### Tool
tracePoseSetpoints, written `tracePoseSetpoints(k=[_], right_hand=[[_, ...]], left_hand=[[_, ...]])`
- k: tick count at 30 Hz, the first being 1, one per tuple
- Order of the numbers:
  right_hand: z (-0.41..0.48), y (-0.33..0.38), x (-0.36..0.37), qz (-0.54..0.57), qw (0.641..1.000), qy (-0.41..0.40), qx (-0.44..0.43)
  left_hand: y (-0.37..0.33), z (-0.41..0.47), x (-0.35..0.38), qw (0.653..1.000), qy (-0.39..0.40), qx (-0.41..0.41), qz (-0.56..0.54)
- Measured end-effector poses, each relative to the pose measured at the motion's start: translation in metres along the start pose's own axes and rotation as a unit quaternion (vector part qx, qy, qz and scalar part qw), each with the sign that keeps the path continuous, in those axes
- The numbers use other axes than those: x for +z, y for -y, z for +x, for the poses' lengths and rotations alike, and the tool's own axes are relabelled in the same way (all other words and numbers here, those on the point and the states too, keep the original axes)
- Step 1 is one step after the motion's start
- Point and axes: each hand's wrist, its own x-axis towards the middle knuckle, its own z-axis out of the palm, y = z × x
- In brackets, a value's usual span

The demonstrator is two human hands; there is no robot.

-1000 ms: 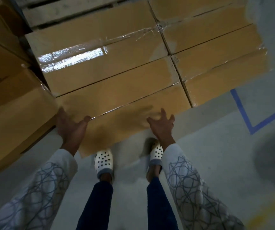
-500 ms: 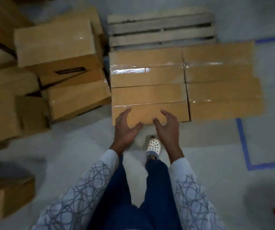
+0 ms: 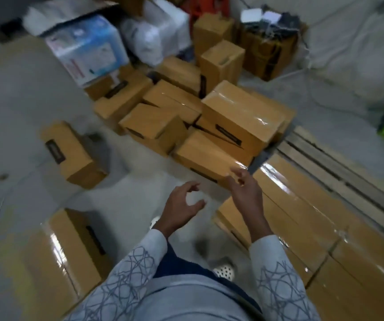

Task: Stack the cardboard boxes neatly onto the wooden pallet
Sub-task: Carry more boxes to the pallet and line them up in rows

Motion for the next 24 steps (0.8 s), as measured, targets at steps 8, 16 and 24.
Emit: tracePoseSetpoints(k=[8, 16, 24], right_hand=[[0.002, 0.080, 0.136, -0.071, 0.977, 0.180, -0.085], [0.033, 0.147, 0.264, -0.099, 0.968, 0.210, -0.092], [0.092, 0.196, 0.336, -0.103, 0.968, 0.211, -0.090]], left_hand=[[0.055, 0.003, -0.100, 0.988, -0.116, -0.066, -0.073], [0.105, 0.063, -0.222, 0.987, -0.122, -0.064, -0.079], [0.130, 0.157, -0.299, 0.986, -0.107, -0.059, -0.115]])
